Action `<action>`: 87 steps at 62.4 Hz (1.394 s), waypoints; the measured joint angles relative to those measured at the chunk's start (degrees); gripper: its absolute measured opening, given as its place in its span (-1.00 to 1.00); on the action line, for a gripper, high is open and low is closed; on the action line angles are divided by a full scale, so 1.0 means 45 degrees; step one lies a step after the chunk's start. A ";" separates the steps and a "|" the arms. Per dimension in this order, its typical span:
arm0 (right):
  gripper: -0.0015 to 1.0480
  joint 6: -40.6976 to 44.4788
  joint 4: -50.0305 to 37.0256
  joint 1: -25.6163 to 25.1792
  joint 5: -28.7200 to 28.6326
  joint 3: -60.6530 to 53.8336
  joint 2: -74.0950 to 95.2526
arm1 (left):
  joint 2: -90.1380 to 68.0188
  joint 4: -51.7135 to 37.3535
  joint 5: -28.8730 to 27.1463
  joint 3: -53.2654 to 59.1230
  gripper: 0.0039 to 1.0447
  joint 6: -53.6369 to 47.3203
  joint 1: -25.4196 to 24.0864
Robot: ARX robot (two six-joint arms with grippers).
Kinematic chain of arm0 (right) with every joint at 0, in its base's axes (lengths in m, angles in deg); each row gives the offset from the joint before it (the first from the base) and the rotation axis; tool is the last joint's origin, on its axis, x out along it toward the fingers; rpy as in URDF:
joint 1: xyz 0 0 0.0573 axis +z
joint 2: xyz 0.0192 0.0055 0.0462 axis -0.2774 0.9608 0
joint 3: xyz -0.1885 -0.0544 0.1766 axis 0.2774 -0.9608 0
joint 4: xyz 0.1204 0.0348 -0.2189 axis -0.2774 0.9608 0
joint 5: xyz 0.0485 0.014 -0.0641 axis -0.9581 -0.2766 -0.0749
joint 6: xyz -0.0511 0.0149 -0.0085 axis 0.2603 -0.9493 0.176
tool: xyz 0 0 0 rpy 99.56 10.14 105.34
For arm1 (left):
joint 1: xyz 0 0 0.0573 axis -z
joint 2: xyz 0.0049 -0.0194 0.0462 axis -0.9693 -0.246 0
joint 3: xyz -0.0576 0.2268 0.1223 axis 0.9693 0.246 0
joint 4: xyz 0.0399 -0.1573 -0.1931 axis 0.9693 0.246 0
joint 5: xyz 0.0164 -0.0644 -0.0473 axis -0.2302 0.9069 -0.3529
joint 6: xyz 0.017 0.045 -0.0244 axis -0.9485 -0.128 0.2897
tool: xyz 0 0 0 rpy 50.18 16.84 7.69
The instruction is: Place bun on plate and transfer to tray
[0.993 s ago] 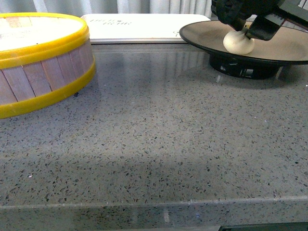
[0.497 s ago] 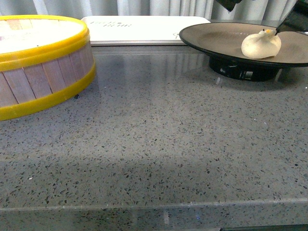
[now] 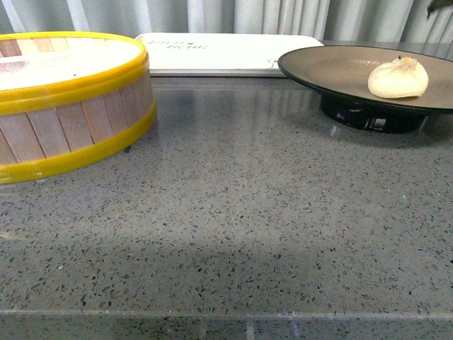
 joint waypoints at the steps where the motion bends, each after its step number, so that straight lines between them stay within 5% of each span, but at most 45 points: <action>1: 0.84 0.0000 0.0000 0.0000 0.0000 0.0000 0.0000 | 0.0471 -0.0384 0.0034 0.0486 0.88 0.0049 -0.0141; 9: 0.84 0.0000 0.0000 0.0000 0.0000 0.0000 0.0000 | 0.4075 -0.2263 0.0413 0.3755 0.88 0.0243 -0.1355; 27: 0.84 0.0000 0.0000 0.0000 0.0000 0.0000 0.0000 | 0.9933 -0.2710 0.1919 0.9379 0.86 0.0578 -0.4891; 32: 0.84 0.0000 0.0000 0.0000 0.0000 0.0000 0.0000 | 1.1288 -0.5042 0.0559 1.1560 0.60 0.0733 -0.5945; 41: 0.84 0.0000 0.0000 0.0000 0.0000 0.0000 0.0000 | 1.4450 -0.7825 0.1933 1.6553 -0.02 0.0913 -0.8694; 55: 0.84 0.0000 0.0000 0.0000 0.0034 0.0000 0.0000 | 1.6058 -0.9117 0.2249 2.0157 -0.92 0.0976 -0.8723; 87: 0.84 0.0000 0.0000 0.0000 0.0000 0.0000 0.0000 | 1.8894 -0.9457 0.2229 2.3188 -0.93 0.1010 -0.8738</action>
